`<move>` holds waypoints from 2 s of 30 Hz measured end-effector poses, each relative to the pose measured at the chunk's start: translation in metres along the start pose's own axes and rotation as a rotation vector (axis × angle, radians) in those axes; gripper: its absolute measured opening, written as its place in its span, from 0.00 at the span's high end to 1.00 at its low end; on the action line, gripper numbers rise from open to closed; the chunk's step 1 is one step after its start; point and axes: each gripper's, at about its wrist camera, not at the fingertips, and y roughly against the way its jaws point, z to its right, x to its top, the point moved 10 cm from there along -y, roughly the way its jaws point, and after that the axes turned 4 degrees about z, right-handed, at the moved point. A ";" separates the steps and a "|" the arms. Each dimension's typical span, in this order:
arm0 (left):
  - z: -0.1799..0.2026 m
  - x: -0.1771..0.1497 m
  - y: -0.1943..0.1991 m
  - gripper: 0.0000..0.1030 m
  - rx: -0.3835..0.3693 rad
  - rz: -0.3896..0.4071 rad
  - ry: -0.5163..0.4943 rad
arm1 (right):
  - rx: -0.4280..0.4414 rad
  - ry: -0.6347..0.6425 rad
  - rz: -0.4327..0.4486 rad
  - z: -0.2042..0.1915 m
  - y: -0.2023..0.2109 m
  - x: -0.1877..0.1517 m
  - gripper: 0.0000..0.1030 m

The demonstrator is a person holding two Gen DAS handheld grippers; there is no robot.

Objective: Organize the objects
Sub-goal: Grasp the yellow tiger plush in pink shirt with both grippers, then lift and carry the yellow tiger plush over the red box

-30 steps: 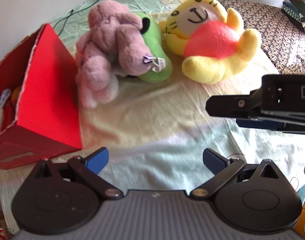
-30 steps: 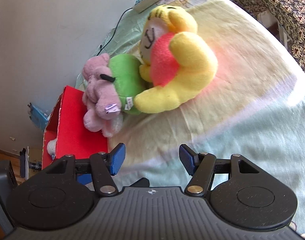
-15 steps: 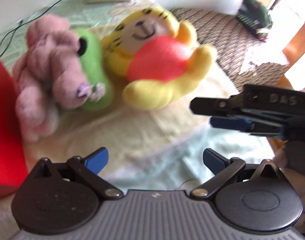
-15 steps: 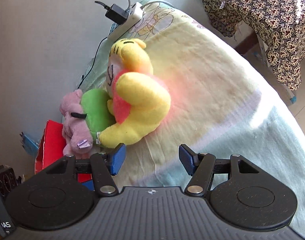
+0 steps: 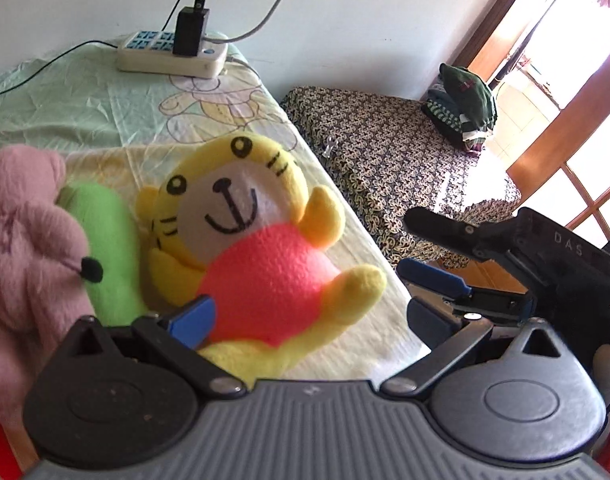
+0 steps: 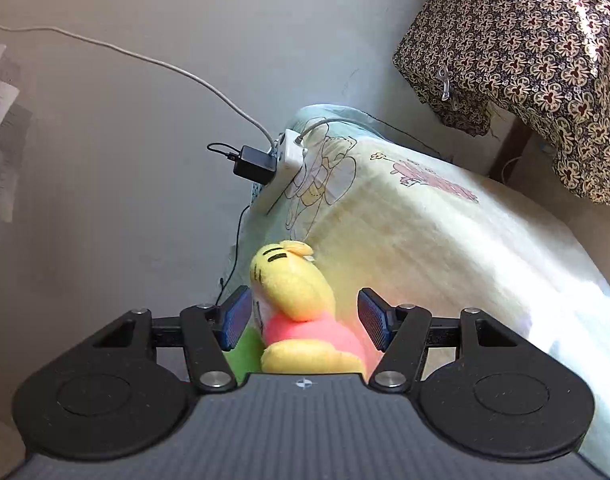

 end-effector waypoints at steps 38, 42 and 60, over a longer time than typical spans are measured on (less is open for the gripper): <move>0.021 -0.054 0.006 0.03 -0.129 -0.156 -0.039 | 0.069 0.134 -0.301 -0.018 -0.006 -0.075 0.58; 0.038 -0.068 0.022 0.03 -0.131 -0.141 -0.053 | 0.056 0.138 -0.283 -0.018 0.021 -0.085 0.58; 0.042 -0.055 0.150 0.04 0.050 0.182 -0.064 | 0.295 0.302 -0.339 -0.118 0.054 -0.116 0.59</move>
